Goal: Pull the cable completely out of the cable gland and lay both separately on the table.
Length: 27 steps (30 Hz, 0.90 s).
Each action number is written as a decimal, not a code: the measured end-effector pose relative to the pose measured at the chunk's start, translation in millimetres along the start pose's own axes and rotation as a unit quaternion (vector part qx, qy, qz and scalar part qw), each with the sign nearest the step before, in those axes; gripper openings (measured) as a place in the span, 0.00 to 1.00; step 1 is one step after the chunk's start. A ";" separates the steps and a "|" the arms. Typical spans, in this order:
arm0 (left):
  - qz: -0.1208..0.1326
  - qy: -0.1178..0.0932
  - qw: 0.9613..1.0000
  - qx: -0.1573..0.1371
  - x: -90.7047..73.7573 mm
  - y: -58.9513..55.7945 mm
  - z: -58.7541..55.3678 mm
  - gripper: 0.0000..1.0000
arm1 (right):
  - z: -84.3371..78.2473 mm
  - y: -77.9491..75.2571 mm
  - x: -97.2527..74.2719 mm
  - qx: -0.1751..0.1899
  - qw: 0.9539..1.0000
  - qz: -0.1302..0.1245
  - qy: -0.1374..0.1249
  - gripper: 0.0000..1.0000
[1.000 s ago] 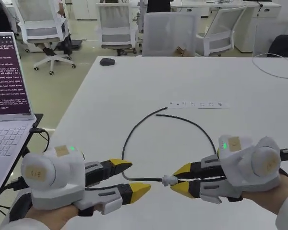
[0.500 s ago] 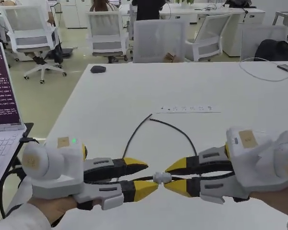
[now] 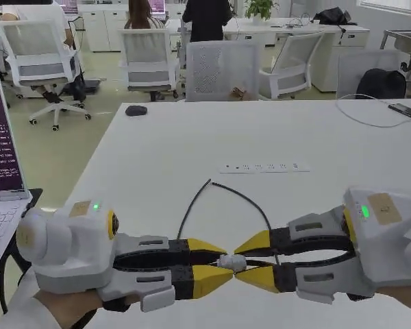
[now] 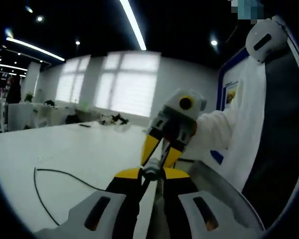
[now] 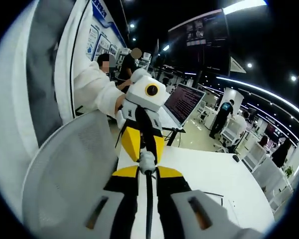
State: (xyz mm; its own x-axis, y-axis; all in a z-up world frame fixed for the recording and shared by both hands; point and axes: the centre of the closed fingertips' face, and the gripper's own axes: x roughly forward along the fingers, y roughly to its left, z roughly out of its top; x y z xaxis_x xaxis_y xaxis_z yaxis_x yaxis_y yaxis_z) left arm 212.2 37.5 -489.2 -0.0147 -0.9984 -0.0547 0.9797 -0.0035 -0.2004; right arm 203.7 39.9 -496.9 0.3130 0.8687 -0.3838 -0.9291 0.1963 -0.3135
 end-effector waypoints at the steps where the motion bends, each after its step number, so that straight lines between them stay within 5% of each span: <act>1: -0.001 -0.005 1.000 -0.008 0.3 -1.0 2.3 0.16 | 1.1 -0.9 -0.8 0.001 1.000 -0.001 -0.003 0.11; 8: 0.001 -0.011 1.000 -0.008 -2.8 -6.2 13.8 0.15 | 12.6 -3.2 -3.3 0.002 1.000 -0.012 -0.028 0.12; 14: 0.008 -0.015 1.000 0.005 -5.4 -9.0 23.2 0.14 | 21.2 -10.8 -7.4 0.068 0.996 -0.009 -0.065 0.19; 17: 0.010 -0.014 1.000 0.024 -6.8 -12.6 27.2 0.14 | 29.6 -14.3 -12.8 0.131 0.986 0.007 -0.100 0.25; 21: 0.011 -0.021 0.999 0.047 -9.0 -18.1 38.2 0.14 | 36.8 -13.1 -19.3 0.234 0.962 0.048 -0.130 0.24; 24: 0.008 -0.020 0.998 0.064 -9.1 -23.0 45.2 0.14 | 42.4 -9.4 -20.2 0.268 0.950 0.073 -0.145 0.23; 26: 0.006 -0.019 0.997 0.072 -8.7 -26.4 49.5 0.14 | 44.2 -9.9 -19.7 0.270 0.949 0.075 -0.147 0.17; 27: 0.008 -0.019 0.997 0.080 -9.0 -26.1 51.3 0.14 | 49.2 -6.8 -20.7 0.280 0.943 0.087 -0.156 0.15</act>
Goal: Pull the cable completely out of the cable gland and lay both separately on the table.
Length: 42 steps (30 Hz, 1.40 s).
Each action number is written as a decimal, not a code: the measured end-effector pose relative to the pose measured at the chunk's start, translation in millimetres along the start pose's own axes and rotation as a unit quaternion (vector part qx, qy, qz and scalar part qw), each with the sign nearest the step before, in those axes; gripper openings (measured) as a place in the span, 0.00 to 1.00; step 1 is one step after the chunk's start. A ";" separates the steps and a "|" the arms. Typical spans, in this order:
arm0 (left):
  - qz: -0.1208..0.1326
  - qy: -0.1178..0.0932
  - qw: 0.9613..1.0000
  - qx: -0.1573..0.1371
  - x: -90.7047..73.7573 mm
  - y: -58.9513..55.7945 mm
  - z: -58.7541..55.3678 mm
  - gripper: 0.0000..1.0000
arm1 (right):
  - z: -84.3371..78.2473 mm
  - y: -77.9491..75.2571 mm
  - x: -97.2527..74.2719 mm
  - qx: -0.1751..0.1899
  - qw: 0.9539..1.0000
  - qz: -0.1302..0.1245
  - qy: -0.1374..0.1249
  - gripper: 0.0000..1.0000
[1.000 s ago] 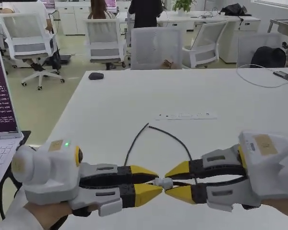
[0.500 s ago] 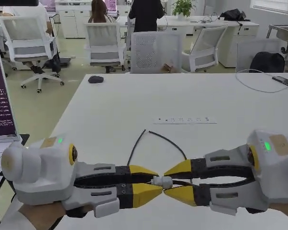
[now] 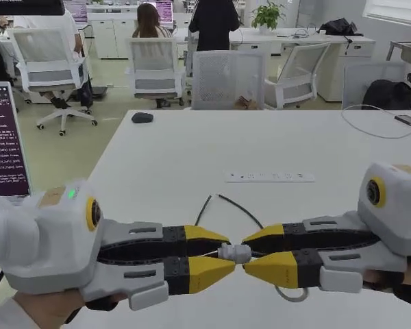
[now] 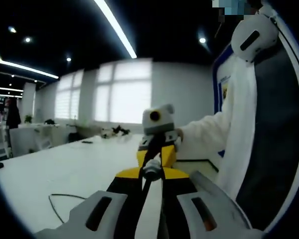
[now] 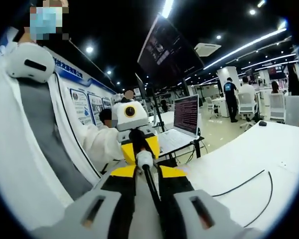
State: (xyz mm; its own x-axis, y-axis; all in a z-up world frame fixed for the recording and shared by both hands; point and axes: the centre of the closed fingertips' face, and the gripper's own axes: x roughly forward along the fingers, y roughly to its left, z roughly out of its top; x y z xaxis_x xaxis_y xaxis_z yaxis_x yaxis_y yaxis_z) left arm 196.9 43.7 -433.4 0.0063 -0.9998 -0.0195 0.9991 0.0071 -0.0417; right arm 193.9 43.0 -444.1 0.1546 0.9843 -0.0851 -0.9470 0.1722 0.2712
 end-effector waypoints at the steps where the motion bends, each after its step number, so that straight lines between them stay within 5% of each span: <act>1: -0.003 -0.001 1.000 0.000 -0.7 -1.4 1.9 0.14 | 1.3 3.5 1.2 0.009 1.000 0.006 -0.002 0.14; 4: -0.005 -0.002 1.000 0.003 -1.2 -2.8 4.3 0.15 | 5.0 6.6 3.0 0.008 1.000 0.011 -0.010 0.12; 6: -0.006 -0.001 1.000 0.010 -1.5 -4.6 5.7 0.15 | 9.0 10.1 3.8 0.049 0.998 0.022 -0.022 0.12; 12: -0.005 0.020 0.999 0.030 -1.1 -6.6 1.6 0.15 | 3.0 11.0 4.8 0.074 0.997 0.025 -0.005 0.12; 20: 0.007 0.030 0.999 0.013 -2.3 0.1 2.1 0.14 | 6.1 9.0 7.4 0.012 1.000 0.000 0.018 0.10; 23: 0.009 0.032 0.999 -0.025 -3.8 1.6 2.6 0.14 | 7.3 9.0 8.3 -0.011 1.000 -0.007 0.022 0.09; 30: 0.006 0.026 0.999 -0.044 -8.1 2.0 7.4 0.13 | 12.5 8.7 11.6 -0.018 1.000 -0.005 0.010 0.10; 32: 0.009 0.009 0.999 -0.039 -11.6 5.2 14.5 0.13 | 23.2 8.9 14.1 -0.069 0.997 -0.006 -0.022 0.11; 34: 0.013 0.006 0.999 -0.038 -13.1 7.8 17.5 0.13 | 24.5 6.9 15.0 -0.056 0.998 -0.011 -0.019 0.11; 39: 0.005 0.011 0.999 -0.037 -14.9 7.8 22.3 0.13 | 30.2 8.9 17.9 -0.110 0.994 -0.007 -0.019 0.11; 42: -0.001 0.013 0.999 -0.048 -15.6 6.2 23.1 0.13 | 31.7 10.7 18.8 -0.108 0.994 -0.008 -0.013 0.09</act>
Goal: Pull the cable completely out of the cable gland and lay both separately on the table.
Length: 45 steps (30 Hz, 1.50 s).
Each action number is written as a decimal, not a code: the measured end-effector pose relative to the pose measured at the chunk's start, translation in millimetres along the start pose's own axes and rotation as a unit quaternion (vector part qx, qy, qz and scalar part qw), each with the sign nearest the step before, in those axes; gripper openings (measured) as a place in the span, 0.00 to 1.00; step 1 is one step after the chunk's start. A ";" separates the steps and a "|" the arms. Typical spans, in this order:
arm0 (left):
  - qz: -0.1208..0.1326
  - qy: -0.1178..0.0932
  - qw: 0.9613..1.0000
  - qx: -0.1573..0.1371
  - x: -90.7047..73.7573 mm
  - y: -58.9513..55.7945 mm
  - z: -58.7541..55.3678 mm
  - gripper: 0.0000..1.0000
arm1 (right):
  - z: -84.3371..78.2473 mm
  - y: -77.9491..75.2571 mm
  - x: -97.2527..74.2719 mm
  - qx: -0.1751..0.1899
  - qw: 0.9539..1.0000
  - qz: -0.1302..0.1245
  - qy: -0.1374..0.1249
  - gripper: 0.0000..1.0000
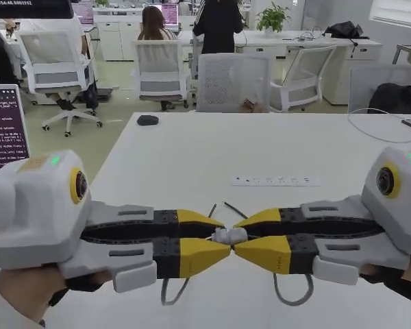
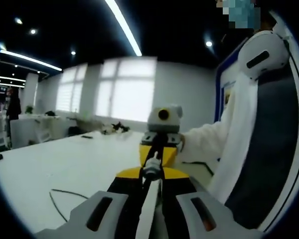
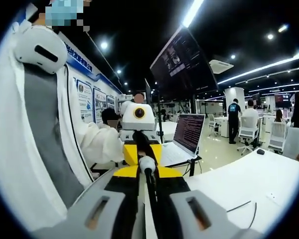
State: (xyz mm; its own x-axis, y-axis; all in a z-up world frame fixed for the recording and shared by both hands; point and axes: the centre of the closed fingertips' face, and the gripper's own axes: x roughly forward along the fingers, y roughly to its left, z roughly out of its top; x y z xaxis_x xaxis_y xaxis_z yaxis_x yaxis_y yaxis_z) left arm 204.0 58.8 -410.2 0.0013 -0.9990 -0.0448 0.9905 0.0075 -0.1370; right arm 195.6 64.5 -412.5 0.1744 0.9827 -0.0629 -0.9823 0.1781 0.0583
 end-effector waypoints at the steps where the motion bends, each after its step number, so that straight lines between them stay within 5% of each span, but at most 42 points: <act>1: -0.001 0.001 1.000 -0.002 -0.1 0.0 -0.5 0.13 | -0.3 -0.2 0.6 -0.002 1.000 0.000 0.003 0.09; 7: -0.025 0.001 0.998 -0.060 -2.3 -6.3 -4.8 0.13 | -2.2 7.7 2.4 -0.060 0.998 0.016 0.013 0.09; 10: -0.034 -0.005 0.996 -0.077 -2.7 -7.5 -5.0 0.13 | -0.8 10.5 2.2 -0.153 0.988 0.023 0.009 0.09; 14: -0.035 0.000 0.996 -0.081 -2.1 -8.6 -8.5 0.13 | -6.6 11.2 2.1 -0.215 0.976 0.030 0.017 0.10; 19: -0.032 0.000 0.997 -0.073 -4.3 -10.1 -11.5 0.14 | -8.8 12.4 4.2 -0.207 0.978 0.029 0.017 0.11; 22: -0.023 0.000 0.998 -0.057 -4.4 -7.8 -11.2 0.14 | -10.7 7.1 5.1 -0.137 0.990 0.021 0.017 0.12; 25: -0.003 -0.001 1.000 -0.011 -3.9 -2.4 -8.1 0.14 | -10.8 0.8 3.3 -0.073 0.997 0.017 0.010 0.13; 26: 0.007 0.000 1.000 0.011 -3.8 0.2 -6.4 0.15 | -9.2 1.1 2.0 -0.027 0.999 0.024 -0.001 0.16; 28: 0.013 -0.002 0.999 0.046 -3.8 0.5 -3.0 0.15 | -7.6 -0.8 0.2 0.031 0.999 0.023 -0.012 0.22; 32: 0.022 0.007 0.994 0.103 -2.8 0.4 -1.6 0.15 | -4.1 -1.6 -2.2 0.070 0.997 0.025 -0.031 0.23; 37: 0.020 0.020 0.993 0.112 1.9 0.0 -7.8 0.15 | 2.5 -4.9 -5.6 0.095 0.994 0.018 -0.054 0.20; 45: 0.024 0.017 0.992 0.125 5.3 2.7 -4.8 0.15 | -6.6 -4.1 -9.9 0.100 0.994 0.012 -0.038 0.16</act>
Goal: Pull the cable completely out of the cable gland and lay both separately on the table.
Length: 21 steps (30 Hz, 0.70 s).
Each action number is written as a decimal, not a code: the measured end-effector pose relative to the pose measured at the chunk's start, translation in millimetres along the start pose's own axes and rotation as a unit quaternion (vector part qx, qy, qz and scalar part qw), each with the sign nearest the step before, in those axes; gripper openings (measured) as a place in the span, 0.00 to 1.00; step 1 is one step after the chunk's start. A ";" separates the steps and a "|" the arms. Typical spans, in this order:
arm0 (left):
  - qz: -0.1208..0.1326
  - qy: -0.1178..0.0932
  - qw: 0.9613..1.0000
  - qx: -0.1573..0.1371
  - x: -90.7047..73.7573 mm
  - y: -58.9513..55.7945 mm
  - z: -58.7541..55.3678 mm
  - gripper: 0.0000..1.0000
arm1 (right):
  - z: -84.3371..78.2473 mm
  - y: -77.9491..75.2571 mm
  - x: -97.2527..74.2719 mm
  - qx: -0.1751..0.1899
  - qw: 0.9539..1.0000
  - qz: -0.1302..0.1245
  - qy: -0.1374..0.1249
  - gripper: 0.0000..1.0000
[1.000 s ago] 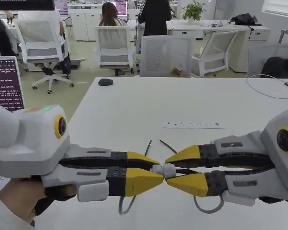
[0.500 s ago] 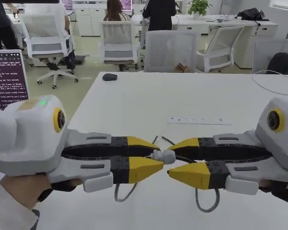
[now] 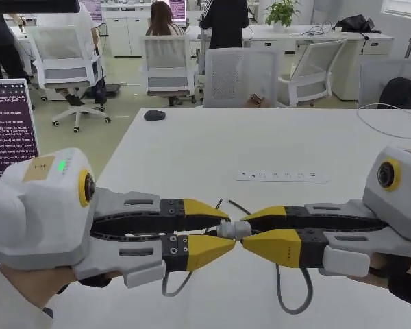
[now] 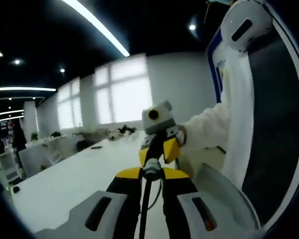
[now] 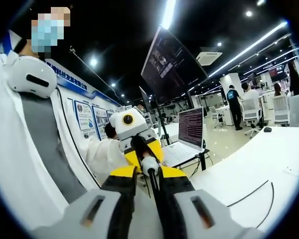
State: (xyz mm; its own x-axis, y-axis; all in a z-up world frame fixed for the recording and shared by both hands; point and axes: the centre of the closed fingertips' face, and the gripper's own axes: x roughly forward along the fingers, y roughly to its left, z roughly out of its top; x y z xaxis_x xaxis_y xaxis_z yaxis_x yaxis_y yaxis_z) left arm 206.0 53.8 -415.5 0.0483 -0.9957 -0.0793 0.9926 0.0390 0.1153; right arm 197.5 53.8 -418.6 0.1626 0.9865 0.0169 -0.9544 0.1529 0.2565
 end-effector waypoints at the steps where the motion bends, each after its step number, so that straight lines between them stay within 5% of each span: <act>1: -0.001 0.000 1.000 0.000 0.8 -0.1 0.1 0.15 | 0.9 -1.1 -1.1 0.000 1.000 -0.002 -0.003 0.15; 15: -0.007 -0.001 1.000 0.003 9.8 2.2 1.4 0.15 | 1.0 -3.9 -4.9 -0.016 1.000 -0.002 0.001 0.12; 21: -0.009 -0.010 1.000 -0.021 7.9 3.3 2.6 0.15 | 2.8 -3.9 -3.5 -0.089 0.996 0.003 0.015 0.11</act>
State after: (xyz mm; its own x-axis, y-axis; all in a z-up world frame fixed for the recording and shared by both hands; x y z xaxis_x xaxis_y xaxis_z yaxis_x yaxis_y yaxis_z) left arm 209.3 45.8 -413.1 0.0287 -0.9978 -0.0606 0.9971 0.0242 0.0728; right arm 201.3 49.6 -417.0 0.1517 0.9884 -0.0108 -0.9850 0.1521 0.0817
